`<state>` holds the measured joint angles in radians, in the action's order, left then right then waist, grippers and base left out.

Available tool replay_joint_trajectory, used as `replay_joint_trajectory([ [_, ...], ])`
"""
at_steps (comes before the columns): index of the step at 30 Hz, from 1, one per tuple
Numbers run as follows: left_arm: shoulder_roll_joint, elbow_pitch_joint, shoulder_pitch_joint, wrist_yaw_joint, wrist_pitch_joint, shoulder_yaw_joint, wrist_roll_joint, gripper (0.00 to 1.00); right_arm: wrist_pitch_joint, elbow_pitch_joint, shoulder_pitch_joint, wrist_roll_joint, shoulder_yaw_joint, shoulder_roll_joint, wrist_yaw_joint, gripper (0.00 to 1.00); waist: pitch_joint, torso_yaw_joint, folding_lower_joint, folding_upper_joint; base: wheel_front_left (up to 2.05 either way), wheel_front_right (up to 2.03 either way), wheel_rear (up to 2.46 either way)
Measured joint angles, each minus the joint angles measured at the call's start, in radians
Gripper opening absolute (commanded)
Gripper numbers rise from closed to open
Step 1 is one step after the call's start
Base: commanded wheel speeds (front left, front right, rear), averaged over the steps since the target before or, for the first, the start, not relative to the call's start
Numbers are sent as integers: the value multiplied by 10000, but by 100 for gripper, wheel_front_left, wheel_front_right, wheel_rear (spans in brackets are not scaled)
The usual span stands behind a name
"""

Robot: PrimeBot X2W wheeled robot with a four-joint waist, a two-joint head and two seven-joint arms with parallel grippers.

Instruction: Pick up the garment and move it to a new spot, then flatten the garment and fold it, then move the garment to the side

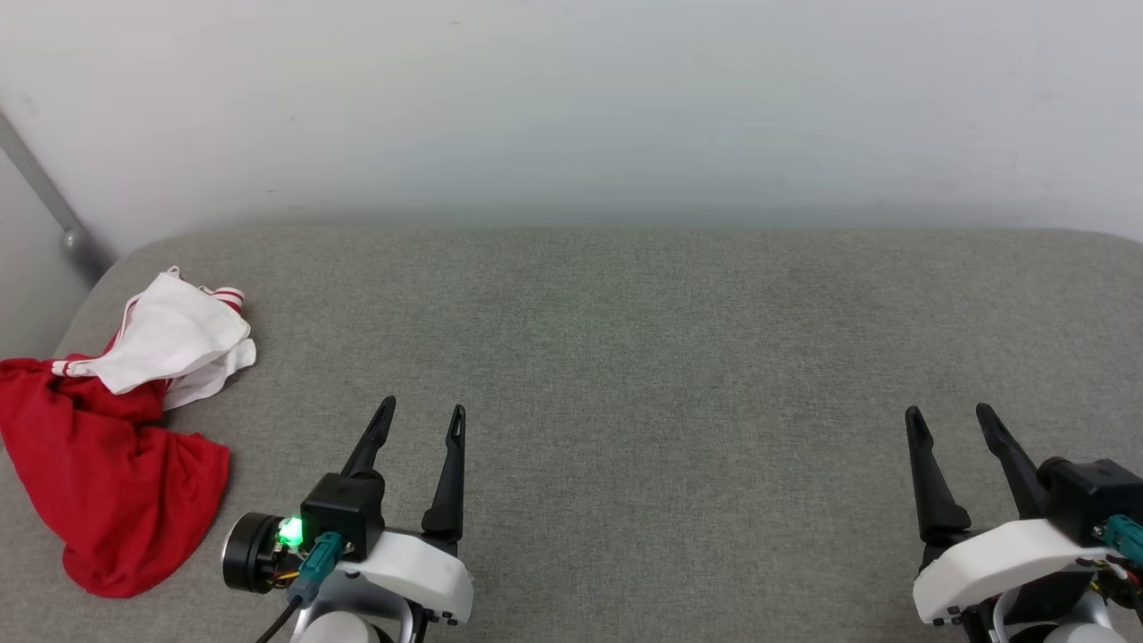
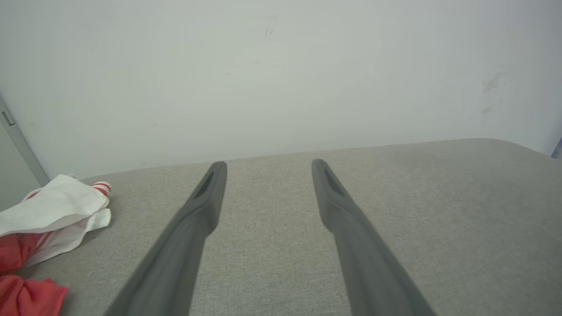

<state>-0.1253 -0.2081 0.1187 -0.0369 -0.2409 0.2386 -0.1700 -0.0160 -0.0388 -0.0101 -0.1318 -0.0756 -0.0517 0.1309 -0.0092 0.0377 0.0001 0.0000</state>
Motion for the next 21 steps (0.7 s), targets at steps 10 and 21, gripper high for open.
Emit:
replay_joint_trajectory([
  [10,167,-88,2,188,-176,-134,316,100,-115,31,58,384,-29,0,0,100,4,22,0,0,0,0,0],
  [21,336,-426,7,364,-221,-389,259,100,-203,-25,100,428,-48,0,0,100,42,43,0,0,0,0,0],
])
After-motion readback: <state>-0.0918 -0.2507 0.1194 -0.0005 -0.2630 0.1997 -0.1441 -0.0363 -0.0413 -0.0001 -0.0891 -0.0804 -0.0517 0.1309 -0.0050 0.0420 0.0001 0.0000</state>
